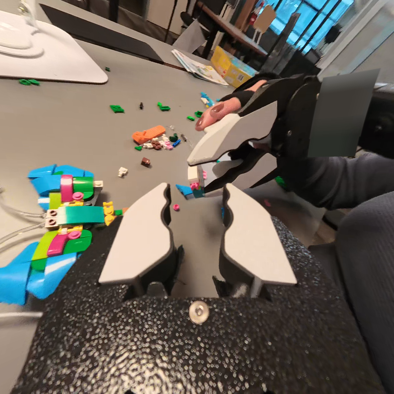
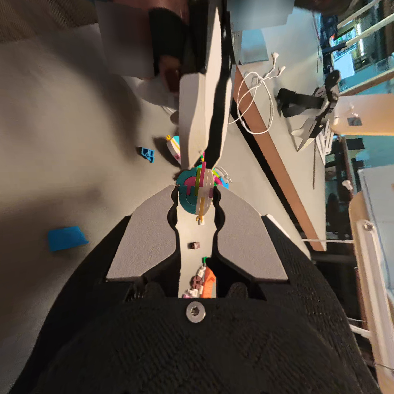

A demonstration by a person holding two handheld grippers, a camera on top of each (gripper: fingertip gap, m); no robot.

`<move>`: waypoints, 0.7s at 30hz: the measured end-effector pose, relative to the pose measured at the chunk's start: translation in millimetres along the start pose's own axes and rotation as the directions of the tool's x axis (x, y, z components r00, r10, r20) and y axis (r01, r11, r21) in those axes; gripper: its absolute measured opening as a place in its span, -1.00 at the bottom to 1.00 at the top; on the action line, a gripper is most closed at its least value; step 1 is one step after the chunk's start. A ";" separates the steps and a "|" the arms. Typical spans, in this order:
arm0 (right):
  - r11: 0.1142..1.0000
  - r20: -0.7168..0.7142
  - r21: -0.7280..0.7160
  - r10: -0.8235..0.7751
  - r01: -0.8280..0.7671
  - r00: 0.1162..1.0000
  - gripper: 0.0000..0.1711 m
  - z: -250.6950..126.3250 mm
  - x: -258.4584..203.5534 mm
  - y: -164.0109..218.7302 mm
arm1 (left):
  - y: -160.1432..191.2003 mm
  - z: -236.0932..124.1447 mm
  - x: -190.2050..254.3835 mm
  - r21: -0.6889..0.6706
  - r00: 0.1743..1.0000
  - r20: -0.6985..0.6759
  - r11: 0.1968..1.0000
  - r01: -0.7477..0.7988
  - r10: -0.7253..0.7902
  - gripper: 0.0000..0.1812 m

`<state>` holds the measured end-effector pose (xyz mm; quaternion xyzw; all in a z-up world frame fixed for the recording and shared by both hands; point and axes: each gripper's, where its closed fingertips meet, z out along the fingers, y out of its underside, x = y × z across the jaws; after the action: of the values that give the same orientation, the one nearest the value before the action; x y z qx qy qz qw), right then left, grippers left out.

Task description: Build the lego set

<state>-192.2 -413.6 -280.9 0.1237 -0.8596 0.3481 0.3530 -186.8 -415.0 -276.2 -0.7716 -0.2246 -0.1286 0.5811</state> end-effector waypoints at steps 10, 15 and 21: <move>0.625 0.301 0.156 0.707 -0.764 0.640 -0.35 -8.6 30.3 -16.9 | -28.9 -34.6 -8.1 0.135 0.995 -0.080 0.990 -0.044 0.055 -0.91; 0.417 0.464 0.130 0.776 -0.900 0.427 -0.57 -0.7 39.9 -26.7 | -35.3 -31.0 -0.3 0.089 0.984 -0.142 0.991 -0.097 0.109 -0.91; 0.333 0.540 0.152 0.760 -0.930 0.361 -0.88 -0.9 41.6 -27.8 | -35.3 -25.6 -0.1 0.090 0.982 -0.176 0.994 -0.059 0.074 -0.92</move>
<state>-209.0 -431.9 -237.5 -0.2143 -0.7377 0.6329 -0.0963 -202.8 -431.6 -239.2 -0.7389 -0.1509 -0.1682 0.6348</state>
